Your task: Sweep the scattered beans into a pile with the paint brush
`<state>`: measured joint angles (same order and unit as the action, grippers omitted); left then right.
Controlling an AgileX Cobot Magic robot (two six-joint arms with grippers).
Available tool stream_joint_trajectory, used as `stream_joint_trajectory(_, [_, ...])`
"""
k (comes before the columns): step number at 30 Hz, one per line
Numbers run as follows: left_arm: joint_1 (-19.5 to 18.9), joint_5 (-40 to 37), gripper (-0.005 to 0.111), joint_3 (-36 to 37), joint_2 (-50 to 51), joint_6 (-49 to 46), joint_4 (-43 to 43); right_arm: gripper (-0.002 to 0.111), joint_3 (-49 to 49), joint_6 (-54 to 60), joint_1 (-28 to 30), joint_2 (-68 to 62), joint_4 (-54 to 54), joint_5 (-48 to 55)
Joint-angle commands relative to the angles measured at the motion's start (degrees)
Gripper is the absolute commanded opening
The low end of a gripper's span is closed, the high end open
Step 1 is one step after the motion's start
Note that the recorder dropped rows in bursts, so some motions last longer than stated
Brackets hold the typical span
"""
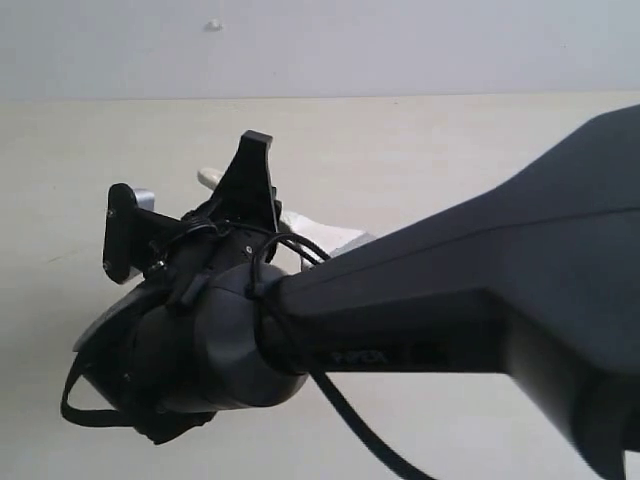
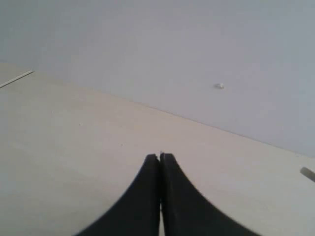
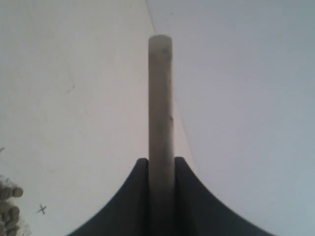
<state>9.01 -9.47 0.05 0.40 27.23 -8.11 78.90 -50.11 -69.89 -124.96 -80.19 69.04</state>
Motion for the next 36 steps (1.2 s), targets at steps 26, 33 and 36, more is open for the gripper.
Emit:
stream_joint_trajectory(26, [0.2,-0.8,0.000,0.0,-0.4,-0.1,-1.8,0.000,-9.4,-53.5,1.2,0.1,-19.8,0.9])
stream_joint_trajectory(33, [0.3,-0.8,0.000,0.0,-0.4,-0.1,-1.8,0.000,-10.1,-57.2,1.2,0.0,-19.8,0.9])
stream_joint_trajectory(36, [0.9,-0.8,0.000,0.0,-0.4,-0.1,-1.8,0.000,-10.1,-63.0,1.2,0.0,-19.8,-1.3])
